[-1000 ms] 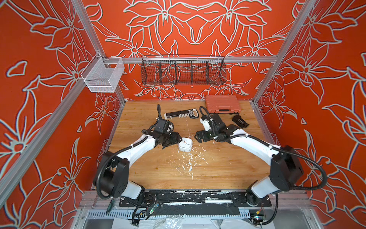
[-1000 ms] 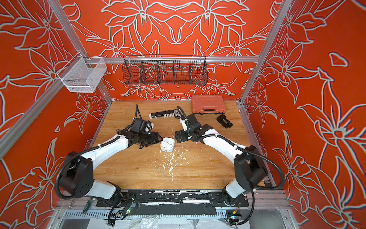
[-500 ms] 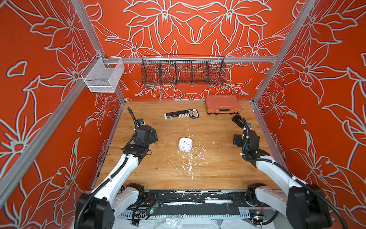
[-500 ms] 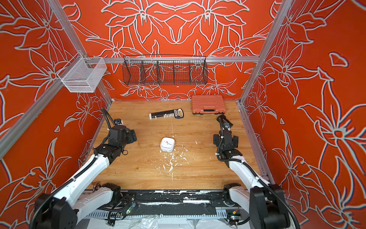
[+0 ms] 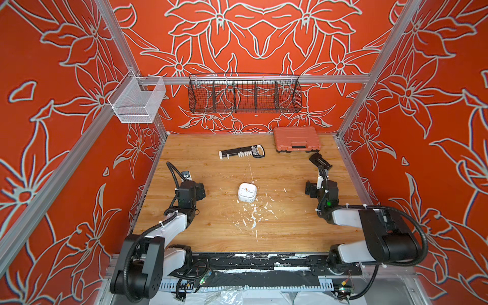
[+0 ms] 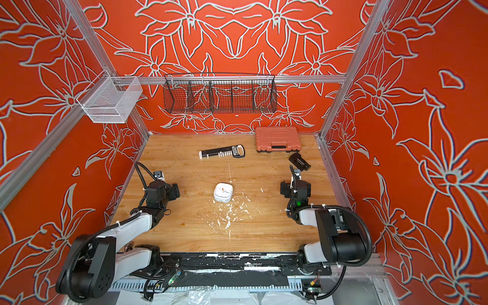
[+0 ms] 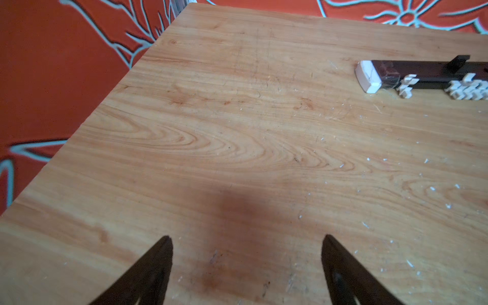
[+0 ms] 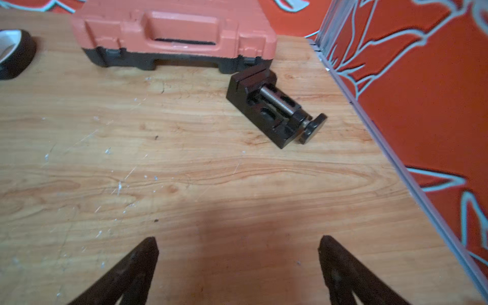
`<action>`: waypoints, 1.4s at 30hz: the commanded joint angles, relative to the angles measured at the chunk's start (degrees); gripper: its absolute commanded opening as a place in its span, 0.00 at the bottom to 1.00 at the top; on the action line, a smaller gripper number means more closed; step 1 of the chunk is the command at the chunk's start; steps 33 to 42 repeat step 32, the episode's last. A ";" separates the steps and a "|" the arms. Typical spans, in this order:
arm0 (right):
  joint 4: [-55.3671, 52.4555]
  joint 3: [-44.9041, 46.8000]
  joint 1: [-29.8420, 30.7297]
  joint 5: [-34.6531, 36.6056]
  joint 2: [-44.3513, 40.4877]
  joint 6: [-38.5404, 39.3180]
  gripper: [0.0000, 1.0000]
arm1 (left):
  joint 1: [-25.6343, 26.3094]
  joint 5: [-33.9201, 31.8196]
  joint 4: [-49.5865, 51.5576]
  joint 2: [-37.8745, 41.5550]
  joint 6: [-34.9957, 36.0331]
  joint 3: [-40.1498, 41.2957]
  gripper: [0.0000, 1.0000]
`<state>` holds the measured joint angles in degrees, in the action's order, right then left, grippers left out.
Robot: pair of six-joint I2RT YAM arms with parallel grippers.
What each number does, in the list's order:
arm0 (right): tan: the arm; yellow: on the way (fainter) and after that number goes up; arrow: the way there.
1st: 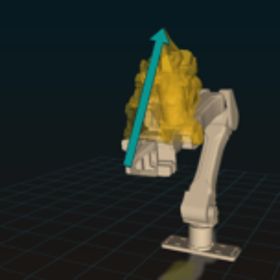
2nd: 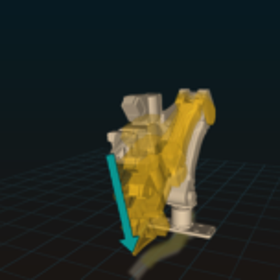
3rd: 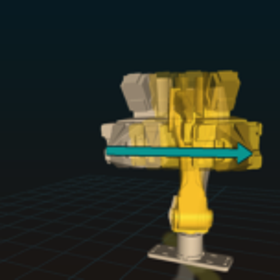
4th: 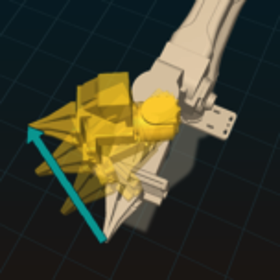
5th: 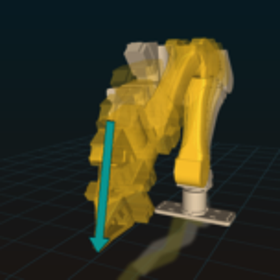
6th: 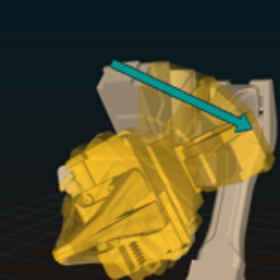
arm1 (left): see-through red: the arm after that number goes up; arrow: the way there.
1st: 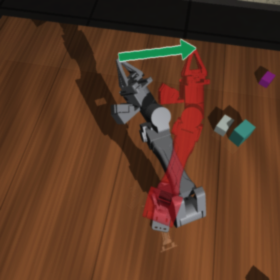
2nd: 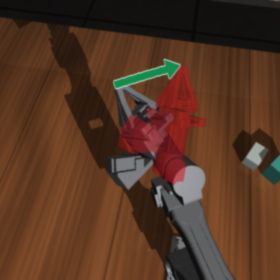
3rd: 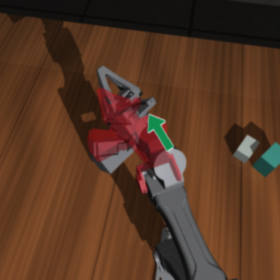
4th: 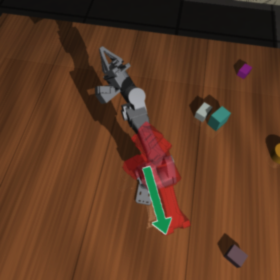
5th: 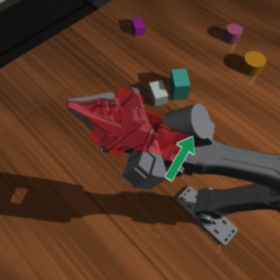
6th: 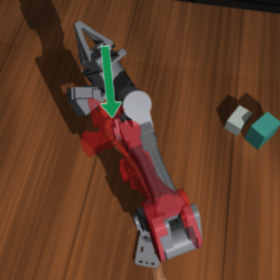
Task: Insert the battery into the alarm
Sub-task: Reset both arms
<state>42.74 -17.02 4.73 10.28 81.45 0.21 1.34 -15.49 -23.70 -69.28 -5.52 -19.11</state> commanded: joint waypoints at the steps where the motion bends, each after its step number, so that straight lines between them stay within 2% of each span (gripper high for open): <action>1: 6.84 -0.41 -0.74 -4.42 0.56 2.00 0.98 | -0.38 4.31 -8.86 -4.49 2.37 0.11 0.86; 2: 5.83 -0.64 -0.81 -4.44 0.42 1.95 0.98 | -0.38 3.98 -9.60 -5.68 2.37 -0.32 0.86; 3: 2.73 -1.21 -0.65 -4.37 -0.60 2.01 0.98 | -0.38 3.71 -6.01 -6.14 1.91 -2.32 0.86; 5: 5.34 -0.80 -0.69 -4.39 0.07 2.08 0.98 | -0.42 4.19 -4.48 -7.79 2.31 -4.06 0.87; 6: 5.10 -0.74 -0.69 -4.35 0.05 2.06 0.98 | -0.64 4.71 -4.81 -7.54 2.25 -3.92 0.98; 21: 3.56 -1.11 -0.77 -4.31 -0.44 2.08 0.98 | -0.65 4.85 -4.68 -7.57 2.35 -3.91 0.97; 25: 3.31 -1.44 -0.78 -4.04 -0.33 1.96 0.98 | -0.89 11.45 -3.76 -8.16 5.52 -4.73 0.97; 42: 3.42 -1.18 -0.75 -4.04 -0.50 1.85 0.98 | -1.17 11.86 -3.98 -7.77 5.43 -4.44 0.97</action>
